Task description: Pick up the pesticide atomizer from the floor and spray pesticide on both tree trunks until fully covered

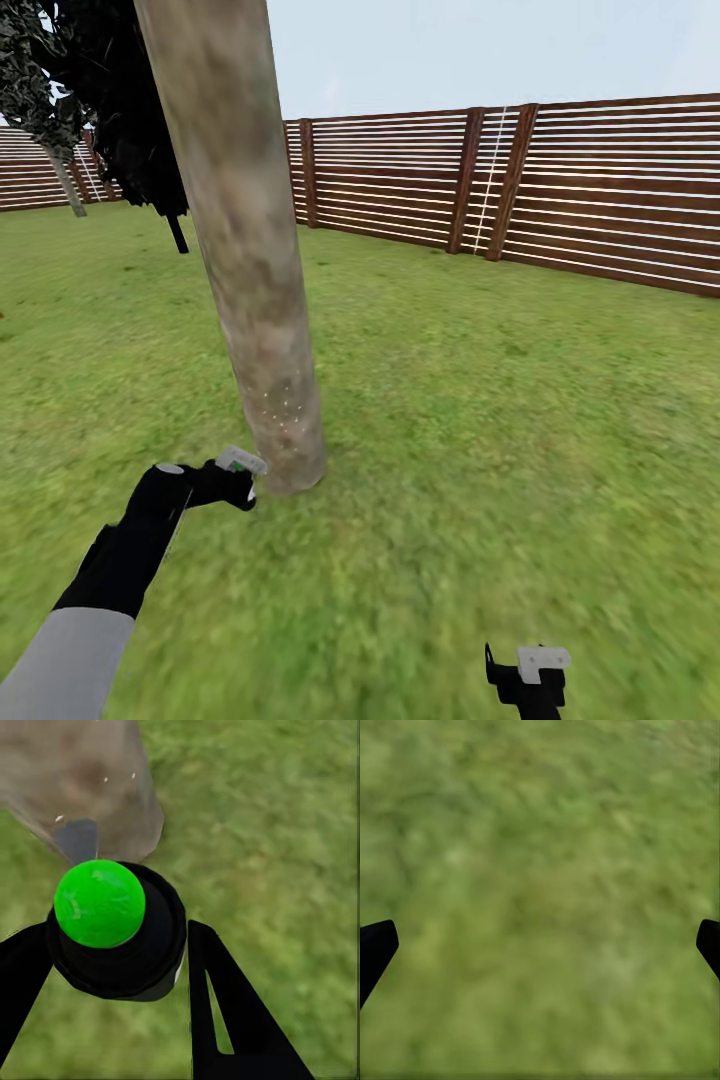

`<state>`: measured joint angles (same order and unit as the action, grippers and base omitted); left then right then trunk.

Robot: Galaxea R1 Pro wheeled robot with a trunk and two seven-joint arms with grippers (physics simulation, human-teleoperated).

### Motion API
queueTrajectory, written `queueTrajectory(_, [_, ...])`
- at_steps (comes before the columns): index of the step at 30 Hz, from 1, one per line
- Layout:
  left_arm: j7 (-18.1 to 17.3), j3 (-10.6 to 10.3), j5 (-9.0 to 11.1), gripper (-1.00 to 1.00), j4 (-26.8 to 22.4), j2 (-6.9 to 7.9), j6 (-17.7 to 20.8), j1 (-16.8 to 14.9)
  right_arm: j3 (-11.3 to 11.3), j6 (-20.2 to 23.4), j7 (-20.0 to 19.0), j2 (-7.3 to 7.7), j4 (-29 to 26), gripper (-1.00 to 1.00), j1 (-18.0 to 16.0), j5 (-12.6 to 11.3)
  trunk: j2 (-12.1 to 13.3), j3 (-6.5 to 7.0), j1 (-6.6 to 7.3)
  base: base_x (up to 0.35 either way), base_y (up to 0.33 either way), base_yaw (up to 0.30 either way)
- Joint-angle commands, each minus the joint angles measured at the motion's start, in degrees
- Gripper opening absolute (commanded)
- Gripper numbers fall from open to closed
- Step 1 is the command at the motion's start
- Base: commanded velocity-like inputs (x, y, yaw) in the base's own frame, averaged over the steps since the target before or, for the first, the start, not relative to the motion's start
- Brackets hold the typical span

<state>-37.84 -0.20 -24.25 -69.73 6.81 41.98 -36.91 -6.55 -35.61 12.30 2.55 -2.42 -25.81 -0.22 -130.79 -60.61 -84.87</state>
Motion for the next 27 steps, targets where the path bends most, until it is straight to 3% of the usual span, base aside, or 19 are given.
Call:
queueTrajectory(1, [-0.5,-0.3,-0.5,-1.00,0.0,-0.07,0.1,0.0,-0.5,0.0,0.4,0.00,0.0,1.00,0.0,0.0,0.0,-0.05,0.01,0.000,0.000,0.000])
queueTrajectory(3, [-0.5,-0.4,-0.4,-1.00,0.9,-0.34,0.0,0.0,-0.5,0.0,0.4,0.00,0.0,1.00,0.0,0.0,0.0,-0.05,0.01,0.000,0.000,0.000])
queueTrajectory(5, [-0.4,-0.2,-0.5,-1.00,5.9,-0.08,-0.7,0.1,-0.5,0.0,0.4,0.00,0.0,1.00,0.0,0.0,0.0,-0.05,0.01,0.000,0.000,0.000])
queueTrajectory(7, [0.7,0.2,-0.5,-1.00,14.1,0.13,-9.6,0.2,-0.5,0.0,0.4,0.00,0.0,1.00,0.0,0.0,0.0,-0.05,0.01,0.000,0.000,0.000])
queueTrajectory(9, [3.8,0.3,-0.1,-1.00,17.1,-0.42,-12.2,0.2,-0.5,0.0,0.4,0.00,0.0,1.00,0.0,0.0,0.0,-0.05,0.01,0.000,0.000,0.000])
queueTrajectory(14, [5.8,0.3,0.0,-1.00,18.5,-3.66,-12.9,0.2,-0.5,0.0,0.4,0.00,0.0,1.00,0.0,0.0,0.0,-0.05,0.01,0.000,0.000,0.000])
queueTrajectory(18, [6.0,0.6,0.0,-1.00,19.6,-3.44,-13.0,0.2,-0.6,0.0,0.4,0.00,0.0,1.00,0.0,0.0,0.0,-0.05,0.01,0.000,0.000,0.000])
queueTrajectory(22, [7.1,3.2,-0.2,-1.00,22.6,-3.09,-13.3,0.2,-0.6,0.0,0.4,-0.03,0.0,1.00,0.0,0.0,0.0,-0.05,0.01,0.000,0.000,0.000])
queueTrajectory(27, [10.8,3.5,0.0,-1.00,27.6,-4.00,-18.5,0.2,-0.6,-0.1,0.4,0.00,0.0,1.00,0.0,0.0,0.0,-0.05,0.01,0.000,0.000,0.000])
